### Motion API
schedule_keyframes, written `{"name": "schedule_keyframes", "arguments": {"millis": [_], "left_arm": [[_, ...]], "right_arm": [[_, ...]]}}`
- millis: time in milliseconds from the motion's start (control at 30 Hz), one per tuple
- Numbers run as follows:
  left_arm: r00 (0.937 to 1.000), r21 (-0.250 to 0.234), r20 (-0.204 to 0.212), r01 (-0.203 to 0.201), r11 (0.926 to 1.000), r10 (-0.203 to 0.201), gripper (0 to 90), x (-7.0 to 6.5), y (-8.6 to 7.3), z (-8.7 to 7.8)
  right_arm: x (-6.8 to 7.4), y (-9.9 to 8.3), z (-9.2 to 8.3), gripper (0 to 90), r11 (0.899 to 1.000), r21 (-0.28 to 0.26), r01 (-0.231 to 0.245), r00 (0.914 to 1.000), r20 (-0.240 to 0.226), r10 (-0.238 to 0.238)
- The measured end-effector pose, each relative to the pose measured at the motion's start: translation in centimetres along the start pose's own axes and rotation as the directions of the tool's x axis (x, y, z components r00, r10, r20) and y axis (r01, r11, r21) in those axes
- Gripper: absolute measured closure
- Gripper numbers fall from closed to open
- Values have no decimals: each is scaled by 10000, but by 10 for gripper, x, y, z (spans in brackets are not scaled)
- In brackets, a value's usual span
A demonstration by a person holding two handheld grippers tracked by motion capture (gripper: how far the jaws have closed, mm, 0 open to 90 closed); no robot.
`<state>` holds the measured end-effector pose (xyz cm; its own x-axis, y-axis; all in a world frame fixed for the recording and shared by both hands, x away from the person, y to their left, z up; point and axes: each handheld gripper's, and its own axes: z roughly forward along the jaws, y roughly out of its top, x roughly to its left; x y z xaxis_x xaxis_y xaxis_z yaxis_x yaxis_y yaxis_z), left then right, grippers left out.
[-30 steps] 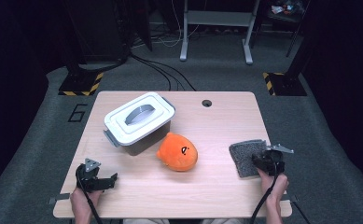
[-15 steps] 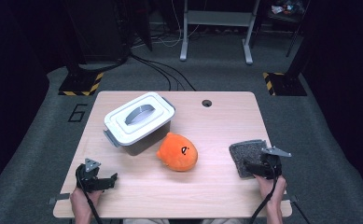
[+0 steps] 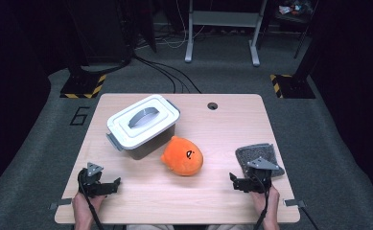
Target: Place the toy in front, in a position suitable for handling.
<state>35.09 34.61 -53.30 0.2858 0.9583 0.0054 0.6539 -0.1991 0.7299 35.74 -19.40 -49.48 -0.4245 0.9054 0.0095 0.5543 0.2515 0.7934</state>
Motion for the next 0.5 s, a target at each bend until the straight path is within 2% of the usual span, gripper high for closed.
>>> {"name": "schedule_keyframes", "arguments": {"millis": [100,200,267,300,367,433,500], "left_arm": [[10000,75,55,15,10000,-15,1,0,1,0],[9996,83,-203,178,9998,-177,0,-1,3,2],[9995,289,-268,167,9994,-159,0,-2,6,2],[9991,259,-412,111,9996,-100,1,-3,7,2],[9992,-9,-307,268,9996,-268,1,-5,10,-1],[9993,-301,-294,214,9993,-223,0,-8,16,-6],[9999,-398,-144,42,9992,-48,1,-12,22,-11]], "right_arm": [[11,-3,1,0,9984,-298,470,9965,-674,-490],[19,-5,2,19,9975,-33,702,9944,-789,-703],[22,-8,4,22,9981,45,620,9933,-977,-612],[23,-10,5,16,9983,109,575,9932,-1023,-561],[27,-14,9,0,9969,259,740,9915,-1093,-708],[29,-18,12,0,9953,321,909,9890,-1197,-865],[30,-20,15,0,9940,304,1054,9859,-1335,-1005]]}}
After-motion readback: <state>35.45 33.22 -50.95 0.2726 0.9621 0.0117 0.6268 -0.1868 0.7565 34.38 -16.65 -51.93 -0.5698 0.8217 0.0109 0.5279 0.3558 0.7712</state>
